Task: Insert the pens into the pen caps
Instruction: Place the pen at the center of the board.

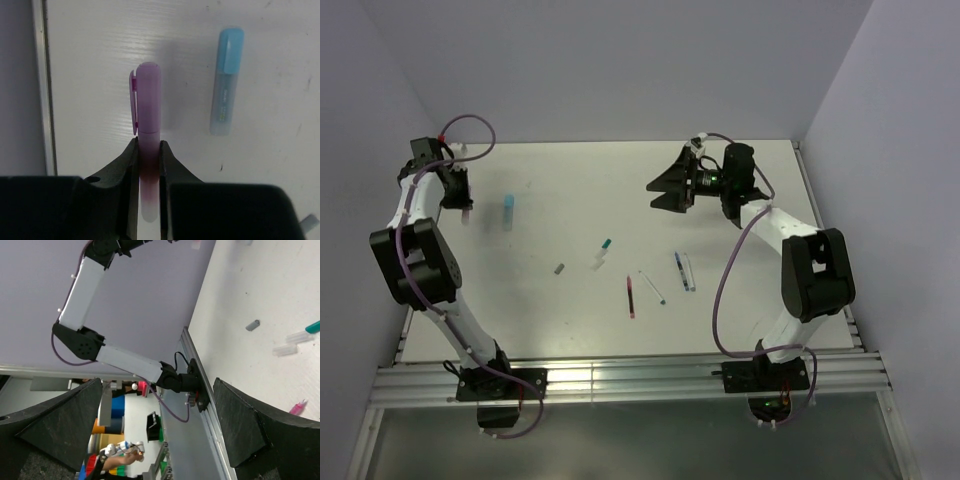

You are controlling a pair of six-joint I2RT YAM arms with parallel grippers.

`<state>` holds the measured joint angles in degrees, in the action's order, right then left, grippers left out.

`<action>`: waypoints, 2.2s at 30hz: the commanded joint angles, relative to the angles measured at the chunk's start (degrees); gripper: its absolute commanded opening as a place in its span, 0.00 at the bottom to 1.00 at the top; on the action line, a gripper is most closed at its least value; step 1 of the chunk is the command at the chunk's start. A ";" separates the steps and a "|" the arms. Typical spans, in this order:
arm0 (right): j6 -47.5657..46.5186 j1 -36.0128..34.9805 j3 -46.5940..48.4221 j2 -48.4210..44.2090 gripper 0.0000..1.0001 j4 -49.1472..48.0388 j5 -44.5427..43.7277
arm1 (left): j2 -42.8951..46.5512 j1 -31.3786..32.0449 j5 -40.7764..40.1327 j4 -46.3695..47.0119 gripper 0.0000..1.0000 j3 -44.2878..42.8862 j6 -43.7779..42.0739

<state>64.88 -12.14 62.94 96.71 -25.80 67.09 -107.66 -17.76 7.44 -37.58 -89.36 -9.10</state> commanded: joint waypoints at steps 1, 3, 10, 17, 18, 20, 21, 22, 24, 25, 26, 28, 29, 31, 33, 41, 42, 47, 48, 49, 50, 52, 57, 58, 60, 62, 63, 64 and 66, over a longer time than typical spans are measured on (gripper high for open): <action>-3.36 -0.07 3.16 -0.91 1.00 2.86 -0.38 | -1.24 1.58 -7.53 4.35 0.02 0.41 6.11; -3.45 -0.08 3.16 -0.90 1.00 2.86 -0.29 | -2.20 2.64 -11.03 6.37 0.03 1.73 6.12; -3.54 -0.08 3.07 -0.82 1.00 2.86 0.23 | -7.47 6.68 -11.83 10.51 0.02 0.25 2.17; -3.54 -0.08 2.81 -0.99 1.00 2.86 0.67 | -13.01 8.18 -13.59 11.74 0.04 -3.54 1.98; -3.53 -0.08 2.98 -0.91 1.00 2.86 0.76 | -13.89 8.18 -13.59 11.66 0.04 -3.89 2.16; -3.45 -0.08 3.07 -0.64 1.00 2.86 0.85 | -14.42 8.35 -13.77 11.92 0.06 -4.42 2.16; -3.45 -0.08 3.16 -0.55 1.00 2.86 0.85 | -14.68 8.44 -13.68 12.35 0.06 -4.24 2.07; -3.36 -0.08 3.16 -0.55 1.00 2.86 0.94 | -14.69 8.53 -13.33 12.36 0.10 -4.24 1.99; -3.27 -0.08 3.16 -0.38 1.00 2.86 1.03 | -14.60 8.53 -11.41 11.83 0.12 -4.15 2.25; -3.27 -0.08 3.07 -0.38 1.00 2.86 1.03 | -14.51 8.62 -10.53 11.57 0.16 -4.15 2.33; -3.27 -0.08 3.16 -0.46 1.00 2.86 1.03 | -14.16 8.62 -9.82 11.31 0.16 -3.81 2.25; -3.45 -0.08 3.16 -0.47 1.00 2.86 1.03 | -13.55 8.79 -7.98 11.22 0.17 -3.54 2.33; -3.62 -0.08 3.24 -0.55 1.00 2.86 1.03 | -13.28 8.79 -7.88 11.13 0.17 -3.28 2.34; -3.62 -0.08 3.24 -0.47 1.00 2.78 0.94 | -13.02 8.88 -6.57 10.60 0.18 -3.36 2.51; -3.45 -0.08 3.24 -0.47 1.00 2.86 1.03 | -13.63 8.97 -6.74 9.37 0.19 -4.15 2.60; -3.62 -0.08 3.07 -1.17 1.00 2.95 1.29 | -14.78 8.88 -7.18 8.93 0.26 -4.77 3.04; -3.71 -0.08 3.07 -1.17 1.00 2.86 1.29 | -14.60 8.88 -7.09 8.84 0.27 -4.77 3.47; -3.71 -0.08 3.16 -0.91 1.00 2.95 1.20 | -13.20 8.88 -5.43 7.97 0.28 -5.12 3.74; -3.71 -0.08 3.16 -0.91 1.00 2.86 1.29 | -13.02 8.88 -5.07 7.79 0.28 -5.21 3.74; -3.71 -0.08 3.16 -0.91 1.00 2.86 1.29 | -12.67 8.88 -4.72 7.70 0.28 -5.21 3.74; -3.71 -0.08 3.16 -0.91 1.00 2.86 1.20 | -12.23 8.88 -4.46 7.44 0.29 -5.21 3.74; -3.71 -0.08 3.16 -0.82 1.00 2.86 1.20 | -11.96 8.97 -3.67 7.17 0.29 -5.56 3.83; -3.71 -0.08 3.33 -0.90 1.00 2.86 1.46 | -12.14 8.97 -2.96 5.24 0.27 -6.44 4.09; -3.71 -0.08 3.33 -0.82 1.00 2.86 1.46 | -11.79 8.88 -2.61 5.50 0.27 -6.09 4.18; -3.89 -0.08 3.24 -1.08 1.00 2.86 1.55 | -10.39 8.88 -2.35 5.76 0.27 -5.56 4.18; -3.89 -0.08 3.24 -1.17 1.00 2.95 1.55 | -8.37 8.88 -1.47 6.03 0.28 -5.03 4.18; -3.97 -0.08 3.24 -1.26 1.00 2.95 1.55 | -7.58 8.88 -1.12 6.03 0.29 -4.95 4.09; -4.15 -0.08 3.33 -1.34 1.00 2.95 1.47 | -6.61 8.88 0.54 6.12 0.29 -4.94 3.83; -4.41 -0.08 3.25 -1.52 1.00 3.04 1.38 | -3.36 8.97 2.65 5.68 0.32 -4.86 2.61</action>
<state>61.73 -12.12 63.72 96.73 -22.22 67.31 -119.26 -9.02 5.45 -31.88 -93.38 -6.24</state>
